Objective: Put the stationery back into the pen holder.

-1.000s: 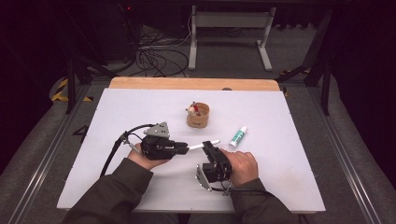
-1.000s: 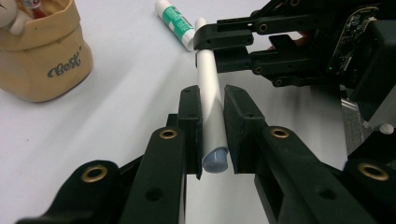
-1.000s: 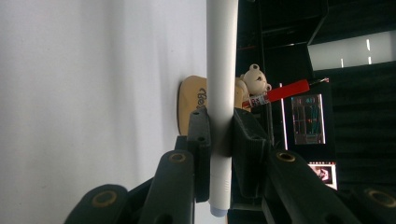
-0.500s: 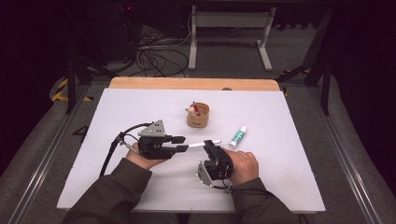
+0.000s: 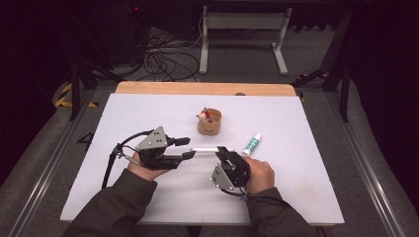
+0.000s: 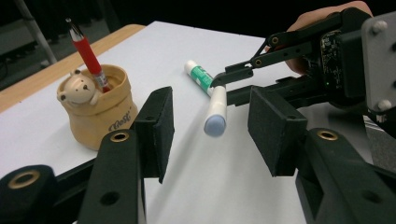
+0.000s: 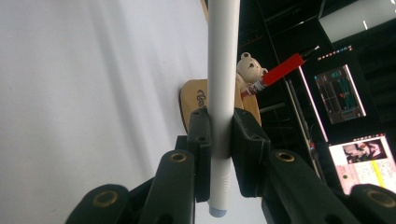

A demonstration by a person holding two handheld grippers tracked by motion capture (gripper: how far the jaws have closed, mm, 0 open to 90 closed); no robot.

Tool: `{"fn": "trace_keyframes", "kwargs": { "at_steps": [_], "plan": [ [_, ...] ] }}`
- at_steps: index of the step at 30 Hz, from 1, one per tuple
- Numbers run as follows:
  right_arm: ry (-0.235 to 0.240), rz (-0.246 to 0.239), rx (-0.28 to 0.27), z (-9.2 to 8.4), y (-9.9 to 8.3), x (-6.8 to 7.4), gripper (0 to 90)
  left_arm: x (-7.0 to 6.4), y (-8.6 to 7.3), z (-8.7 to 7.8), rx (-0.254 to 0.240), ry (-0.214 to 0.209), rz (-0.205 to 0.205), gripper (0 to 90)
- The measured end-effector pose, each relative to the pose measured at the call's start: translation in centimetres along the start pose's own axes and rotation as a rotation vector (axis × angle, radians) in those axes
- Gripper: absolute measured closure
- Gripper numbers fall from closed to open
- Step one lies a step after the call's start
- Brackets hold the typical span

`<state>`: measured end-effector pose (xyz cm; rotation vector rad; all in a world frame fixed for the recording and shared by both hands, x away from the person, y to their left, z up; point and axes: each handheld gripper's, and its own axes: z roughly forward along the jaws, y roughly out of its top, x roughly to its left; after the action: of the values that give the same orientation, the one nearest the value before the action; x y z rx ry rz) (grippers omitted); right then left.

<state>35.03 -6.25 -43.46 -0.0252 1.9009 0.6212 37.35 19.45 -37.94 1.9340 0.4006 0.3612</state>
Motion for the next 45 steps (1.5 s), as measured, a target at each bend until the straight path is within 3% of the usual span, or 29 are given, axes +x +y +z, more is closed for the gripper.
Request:
{"fn": "trace_keyframes", "kwargs": {
  "at_steps": [1, 2, 3, 4, 9, 13, 18, 22, 37, 45],
  "plan": [
    [0.0, 0.0, 0.0, 0.0, 0.0, 0.0, 79.3, 0.0, 0.0, 0.0, 0.0, 0.0, 0.0, 50.3],
    [0.005, 0.038, -0.007, 0.0, -0.1, -0.3, 79.3, -0.1, 0.0, 0.0, -0.001, -0.002, -0.001, 49.9],
    [0.005, 0.038, -0.007, 0.0, -0.1, -0.3, 79.3, -0.2, 0.0, 0.0, -0.005, -0.003, -0.007, 49.9],
    [0.015, 0.075, -0.014, -0.1, -0.2, -0.5, 79.3, -0.2, 0.0, -0.1, -0.007, 0.001, 0.009, 49.1],
    [0.025, 0.162, -0.021, -0.2, -0.3, -1.1, 79.3, -0.5, 0.0, -0.3, -0.031, 0.004, 0.014, 46.4],
    [0.016, 0.213, -0.027, -0.2, -0.4, -1.4, 79.3, -0.6, 0.1, -0.5, -0.042, 0.01, 0.017, 43.6],
    [0.013, 0.323, -0.054, -0.2, -0.7, -2.4, 79.3, -0.7, 0.1, -0.8, -0.057, 0.018, 0.013, 39.4],
    [0.01, 0.381, -0.066, -0.3, -1.0, -3.0, 79.3, -0.6, -0.2, -1.2, -0.07, 0.032, 0.011, 37.5],
    [-0.006, 0.531, -0.113, -0.6, -1.5, -4.8, 79.2, -1.0, -0.4, -2.1, -0.098, 0.054, 0.015, 28.3],
    [-0.017, 0.555, -0.127, -0.4, -1.3, -5.6, 79.2, -0.9, -0.9, -2.8, -0.106, 0.056, 0.012, 25.8]
  ]
}}
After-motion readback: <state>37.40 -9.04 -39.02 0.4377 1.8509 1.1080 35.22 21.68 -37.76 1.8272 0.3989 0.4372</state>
